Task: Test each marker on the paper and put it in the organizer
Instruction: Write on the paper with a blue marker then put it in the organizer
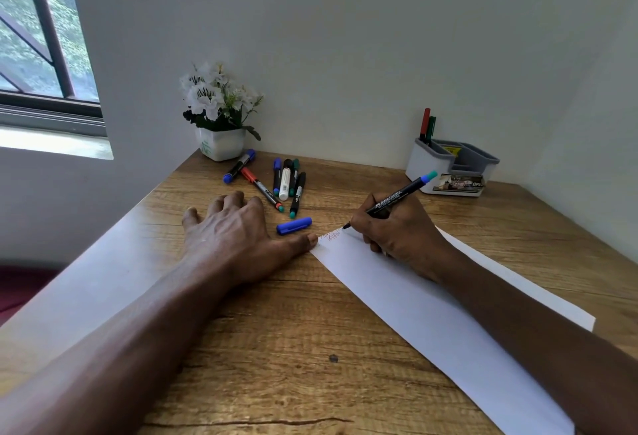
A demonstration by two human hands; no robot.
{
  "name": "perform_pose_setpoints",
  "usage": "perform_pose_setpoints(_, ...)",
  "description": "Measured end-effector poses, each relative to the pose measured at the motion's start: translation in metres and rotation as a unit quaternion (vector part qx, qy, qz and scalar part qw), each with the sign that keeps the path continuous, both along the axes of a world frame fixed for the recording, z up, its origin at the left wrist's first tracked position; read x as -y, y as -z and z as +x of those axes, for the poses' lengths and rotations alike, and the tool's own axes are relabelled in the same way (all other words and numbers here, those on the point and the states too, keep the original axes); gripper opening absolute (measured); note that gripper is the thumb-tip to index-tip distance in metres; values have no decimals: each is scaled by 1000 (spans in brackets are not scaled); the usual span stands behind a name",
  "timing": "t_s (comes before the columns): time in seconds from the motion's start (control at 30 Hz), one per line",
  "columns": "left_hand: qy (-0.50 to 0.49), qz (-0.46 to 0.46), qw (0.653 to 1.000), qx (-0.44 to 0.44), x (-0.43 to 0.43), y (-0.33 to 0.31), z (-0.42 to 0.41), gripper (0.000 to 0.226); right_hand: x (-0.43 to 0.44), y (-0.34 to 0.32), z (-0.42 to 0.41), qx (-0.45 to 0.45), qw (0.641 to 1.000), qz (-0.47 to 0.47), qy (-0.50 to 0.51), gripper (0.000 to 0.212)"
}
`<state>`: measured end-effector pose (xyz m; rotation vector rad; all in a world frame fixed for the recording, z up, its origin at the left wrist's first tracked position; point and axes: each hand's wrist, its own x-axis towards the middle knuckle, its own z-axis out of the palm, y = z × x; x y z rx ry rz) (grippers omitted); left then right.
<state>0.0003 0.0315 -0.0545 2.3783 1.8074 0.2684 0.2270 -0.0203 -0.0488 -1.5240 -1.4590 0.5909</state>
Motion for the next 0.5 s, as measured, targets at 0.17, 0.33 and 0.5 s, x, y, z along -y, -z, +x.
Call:
perform_pose_setpoints(0.17,1,-1,1000,1,0,0,0,108,-1,2,0,36,999,4,-3,14)
perform_pose_setpoints(0.33,2,0,1000,-1,0,0,0,107,3,0,1,7,1000,8,-5,16)
perform_pose_setpoints(0.5,-2,1,1000,4,1,0,-1,110,1,2,1,-20,1000,12,15,16)
